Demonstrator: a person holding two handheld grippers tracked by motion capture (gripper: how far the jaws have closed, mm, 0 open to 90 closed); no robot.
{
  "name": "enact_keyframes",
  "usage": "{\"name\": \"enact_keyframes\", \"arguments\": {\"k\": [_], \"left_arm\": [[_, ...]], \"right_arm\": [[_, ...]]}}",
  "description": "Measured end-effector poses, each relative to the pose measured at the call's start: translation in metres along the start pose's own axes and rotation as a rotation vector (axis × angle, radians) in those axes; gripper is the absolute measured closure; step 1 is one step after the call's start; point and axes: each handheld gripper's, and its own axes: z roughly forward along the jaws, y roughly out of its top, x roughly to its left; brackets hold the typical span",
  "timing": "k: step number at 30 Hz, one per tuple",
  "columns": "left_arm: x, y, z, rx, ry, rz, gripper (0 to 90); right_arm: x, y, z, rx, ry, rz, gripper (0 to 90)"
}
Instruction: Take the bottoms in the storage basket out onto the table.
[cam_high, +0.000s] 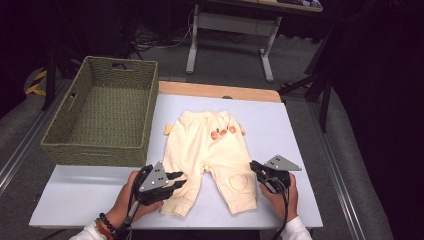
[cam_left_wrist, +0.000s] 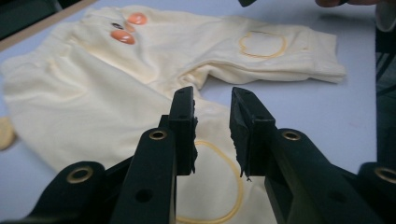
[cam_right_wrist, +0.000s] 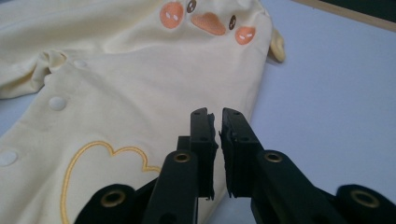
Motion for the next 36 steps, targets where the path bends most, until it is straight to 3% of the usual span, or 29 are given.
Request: {"name": "enact_keyframes", "arguments": {"k": [11,19,27,36], "left_arm": [[0.027,-0.015,-0.035,-0.008,0.126,-0.002,58.2],[0.029,-0.025,-0.041,0.000,0.145,-0.012,50.8],[0.029,-0.042,-0.044,0.010,0.161,-0.022,35.0],[0.029,-0.056,-0.047,0.015,0.180,-0.037,23.7]], "right_arm": [[0.009,0.007,-0.014,-0.146,0.042,-0.043,65.3],[0.015,0.010,-0.021,-0.195,0.060,-0.066,55.5],[0.022,0.012,-0.025,-0.208,0.047,-0.098,35.0],[0.018,0.005,-0.030,-0.237,0.027,-0.069,25.8]]}}
